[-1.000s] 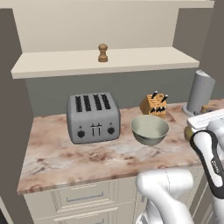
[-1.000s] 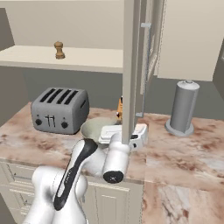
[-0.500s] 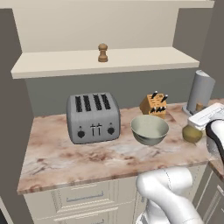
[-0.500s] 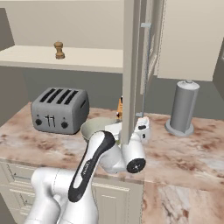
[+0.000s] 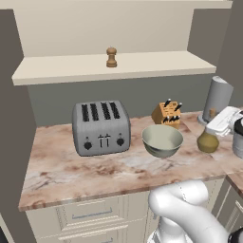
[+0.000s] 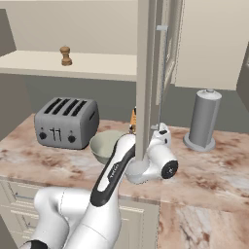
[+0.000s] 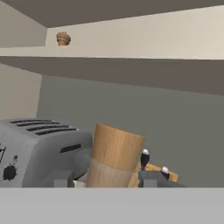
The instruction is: Retrieve the bottle and the shaker from the cabinet and place them next to the mixing bowl on the counter. Then add garlic from the fridge to the mixing bowl.
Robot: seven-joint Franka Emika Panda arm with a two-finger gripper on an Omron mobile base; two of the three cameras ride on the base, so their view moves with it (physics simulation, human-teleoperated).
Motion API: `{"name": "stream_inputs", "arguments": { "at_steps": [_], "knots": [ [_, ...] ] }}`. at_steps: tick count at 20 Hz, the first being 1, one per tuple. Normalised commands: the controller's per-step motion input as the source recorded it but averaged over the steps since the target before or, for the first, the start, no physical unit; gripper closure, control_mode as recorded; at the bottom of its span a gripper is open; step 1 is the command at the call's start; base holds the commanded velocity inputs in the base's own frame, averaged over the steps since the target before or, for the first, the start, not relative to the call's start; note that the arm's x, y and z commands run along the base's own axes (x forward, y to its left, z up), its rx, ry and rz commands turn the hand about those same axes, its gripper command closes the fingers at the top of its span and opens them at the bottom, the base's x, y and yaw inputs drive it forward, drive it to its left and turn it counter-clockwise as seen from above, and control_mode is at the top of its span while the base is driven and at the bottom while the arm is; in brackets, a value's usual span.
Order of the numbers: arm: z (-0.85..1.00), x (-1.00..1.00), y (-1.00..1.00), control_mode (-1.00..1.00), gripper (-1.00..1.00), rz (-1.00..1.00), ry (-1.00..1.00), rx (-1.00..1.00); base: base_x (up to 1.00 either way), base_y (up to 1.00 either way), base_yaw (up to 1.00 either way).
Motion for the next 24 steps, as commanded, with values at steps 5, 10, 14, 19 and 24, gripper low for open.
{"name": "stream_inputs", "arguments": {
  "at_steps": [5, 10, 14, 19, 24],
  "knots": [
    [0.0, 0.0, 0.12, -1.0, 1.0, 0.13, -0.03, 0.02, 0.0, 0.0, 0.0],
    [0.0, 0.0, 0.12, -1.0, 1.0, 0.08, -0.11, 0.02, 0.0, 0.0, 0.0],
    [0.0, 0.0, 0.09, -1.0, 1.0, 0.01, -0.11, 0.0, 0.0, 0.0, 0.0],
    [-0.1, 0.0, 0.1, -1.0, 1.0, 0.01, -0.02, 0.0, 0.0, 0.0, 0.0],
    [-0.1, 0.0, 0.01, -1.0, 1.0, 0.0, 0.0, 0.0, 0.0, 0.0, 0.0]
  ]
}}
